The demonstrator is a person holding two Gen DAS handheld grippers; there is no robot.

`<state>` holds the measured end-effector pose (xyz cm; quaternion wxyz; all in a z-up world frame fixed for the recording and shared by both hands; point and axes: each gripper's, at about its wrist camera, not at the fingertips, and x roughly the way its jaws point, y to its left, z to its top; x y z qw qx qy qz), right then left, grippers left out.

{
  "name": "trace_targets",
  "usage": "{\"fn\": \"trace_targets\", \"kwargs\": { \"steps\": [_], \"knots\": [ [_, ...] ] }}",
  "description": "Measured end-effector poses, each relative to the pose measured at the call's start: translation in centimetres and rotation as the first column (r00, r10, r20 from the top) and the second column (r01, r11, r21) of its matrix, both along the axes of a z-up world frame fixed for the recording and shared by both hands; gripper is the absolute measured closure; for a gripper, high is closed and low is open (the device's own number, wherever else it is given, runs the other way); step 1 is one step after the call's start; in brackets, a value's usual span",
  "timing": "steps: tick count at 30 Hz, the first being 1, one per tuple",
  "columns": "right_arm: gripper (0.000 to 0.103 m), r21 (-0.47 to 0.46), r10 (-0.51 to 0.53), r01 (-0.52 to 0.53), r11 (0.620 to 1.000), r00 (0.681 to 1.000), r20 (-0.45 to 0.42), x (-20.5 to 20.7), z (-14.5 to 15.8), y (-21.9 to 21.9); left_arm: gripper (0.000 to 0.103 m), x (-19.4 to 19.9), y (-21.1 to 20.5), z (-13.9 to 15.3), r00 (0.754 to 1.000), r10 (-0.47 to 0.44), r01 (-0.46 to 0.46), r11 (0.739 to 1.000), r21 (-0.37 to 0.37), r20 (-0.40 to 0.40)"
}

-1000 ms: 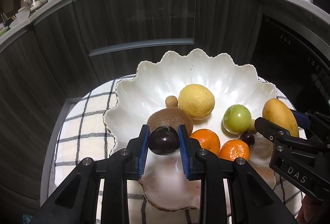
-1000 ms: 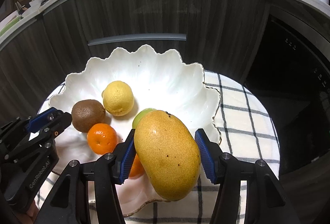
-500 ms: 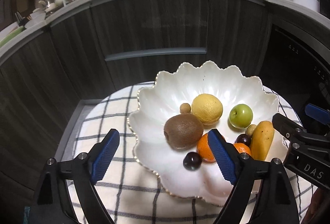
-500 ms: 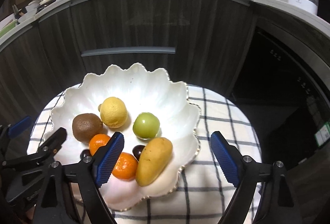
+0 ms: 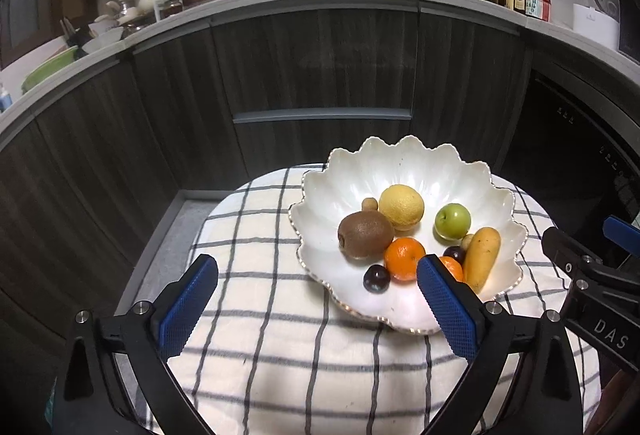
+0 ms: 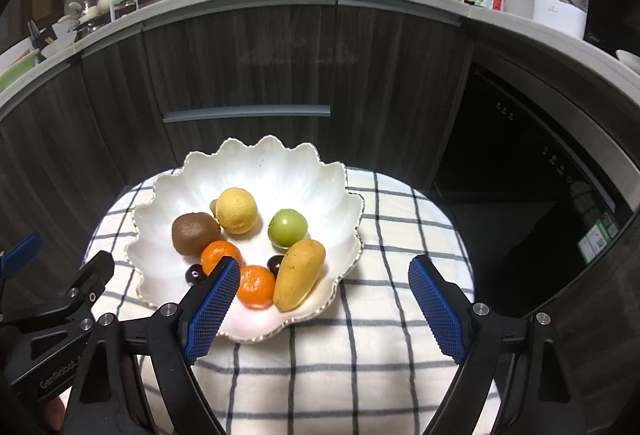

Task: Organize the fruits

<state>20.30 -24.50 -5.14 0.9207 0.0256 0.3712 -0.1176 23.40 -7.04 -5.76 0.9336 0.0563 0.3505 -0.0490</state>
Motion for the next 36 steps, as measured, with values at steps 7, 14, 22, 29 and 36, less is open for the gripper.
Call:
{"fn": "trace_targets", "kwargs": {
  "steps": [7, 14, 22, 29, 36],
  "knots": [
    [0.016, 0.005, -0.008, 0.008, 1.0, 1.0, 0.022, -2.8, 1.6, 0.2, 0.001, -3.0, 1.0, 2.2, 0.999, 0.029, -0.029, 0.999, -0.014, 0.031],
    [0.016, 0.014, -0.011, 0.01, 1.0, 0.998, 0.054, -5.5, 3.6, 0.4, 0.0, -5.6, 1.5, 3.8, 0.999, 0.028, -0.027, 0.999, -0.03, 0.042],
    [0.016, 0.01, -0.009, 0.008, 1.0, 0.995, 0.095, -9.1, 5.2, 1.0, 0.0, -9.0, 2.1, 4.8, 0.998, 0.015, -0.013, 0.999, -0.038, 0.055],
    [0.016, -0.001, 0.0, 0.0, 1.0, 0.994, 0.108, -11.8, 5.3, 2.1, 0.0, -12.0, 3.3, 4.9, 0.997, 0.046, -0.043, 0.998, -0.042, 0.065],
    [0.016, 0.018, 0.013, -0.015, 1.0, 0.993, 0.114, -13.7, 5.5, 2.8, 0.0, -14.1, 4.1, 5.4, 0.996, 0.052, -0.049, 0.998, -0.048, 0.069]
  ]
}}
